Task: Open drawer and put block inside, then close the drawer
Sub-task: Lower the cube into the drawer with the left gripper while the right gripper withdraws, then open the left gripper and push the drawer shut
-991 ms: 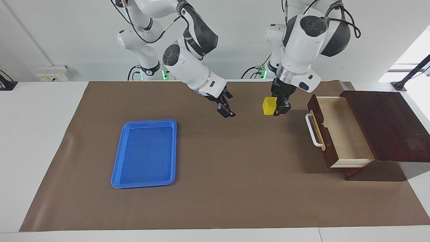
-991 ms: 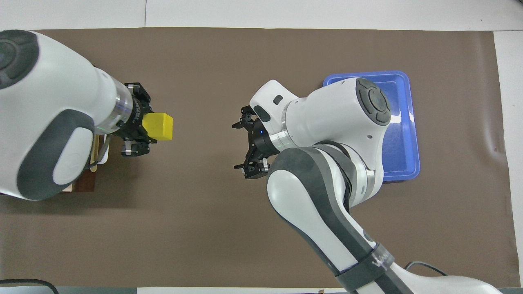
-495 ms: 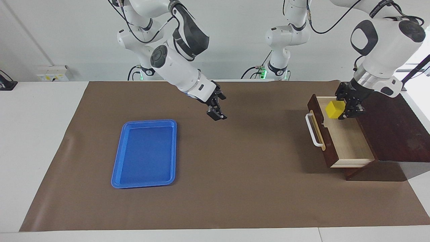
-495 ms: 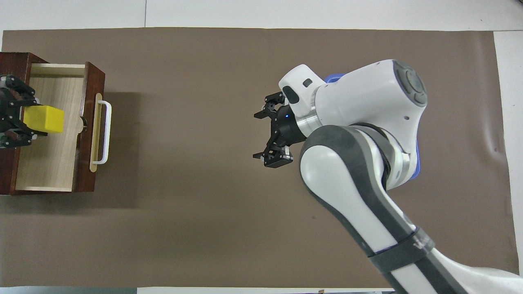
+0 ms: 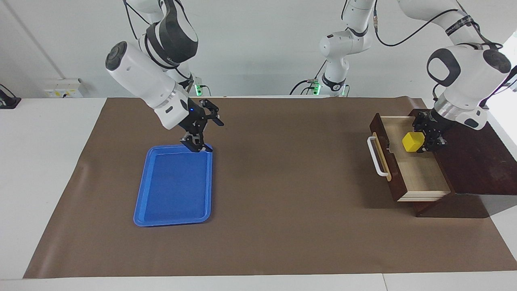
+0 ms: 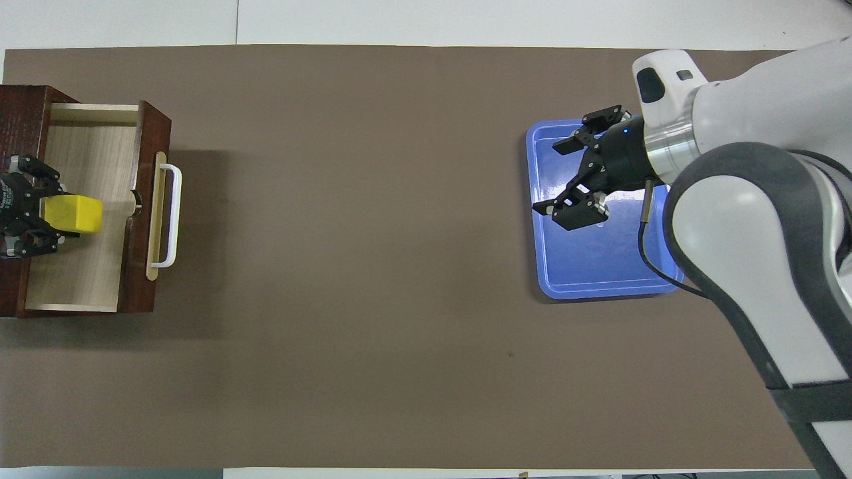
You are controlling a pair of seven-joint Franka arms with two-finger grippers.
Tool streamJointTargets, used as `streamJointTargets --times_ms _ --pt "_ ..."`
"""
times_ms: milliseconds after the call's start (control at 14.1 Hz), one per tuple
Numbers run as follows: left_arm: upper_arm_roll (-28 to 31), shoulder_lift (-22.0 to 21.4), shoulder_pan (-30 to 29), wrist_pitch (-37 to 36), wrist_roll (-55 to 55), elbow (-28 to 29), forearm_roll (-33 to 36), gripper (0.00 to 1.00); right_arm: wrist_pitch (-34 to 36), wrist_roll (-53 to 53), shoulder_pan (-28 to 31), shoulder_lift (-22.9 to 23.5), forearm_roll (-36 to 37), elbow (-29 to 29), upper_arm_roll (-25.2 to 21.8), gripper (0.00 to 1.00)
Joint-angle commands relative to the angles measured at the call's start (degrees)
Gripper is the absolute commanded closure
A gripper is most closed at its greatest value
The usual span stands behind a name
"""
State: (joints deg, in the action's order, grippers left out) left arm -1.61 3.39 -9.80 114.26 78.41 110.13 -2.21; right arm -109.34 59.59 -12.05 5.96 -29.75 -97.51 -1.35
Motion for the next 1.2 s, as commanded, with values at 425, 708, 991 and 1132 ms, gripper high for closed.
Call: streamJointTargets --times_ms 425,708,991,1132 --pt "-0.24 -2.42 0.84 2.73 -8.18 6.07 -0.34 0.51 15.89 -31.34 7.99 -6.32 17.25 4.85 0.38 0.00" --pt "-0.24 -1.37 0.39 -3.30 -4.43 -1.55 0.90 0.00 22.14 -37.78 12.82 -6.40 24.73 7.41 0.38 0.00" --pt "-0.85 1.45 9.58 -11.43 14.89 -11.07 1.33 0.00 26.88 -48.57 14.33 -7.37 30.97 7.42 0.29 0.00" --pt "-0.85 0.75 14.52 -8.63 17.30 -7.49 1.68 0.00 27.08 -52.37 14.16 -7.81 32.99 6.89 0.82 0.00"
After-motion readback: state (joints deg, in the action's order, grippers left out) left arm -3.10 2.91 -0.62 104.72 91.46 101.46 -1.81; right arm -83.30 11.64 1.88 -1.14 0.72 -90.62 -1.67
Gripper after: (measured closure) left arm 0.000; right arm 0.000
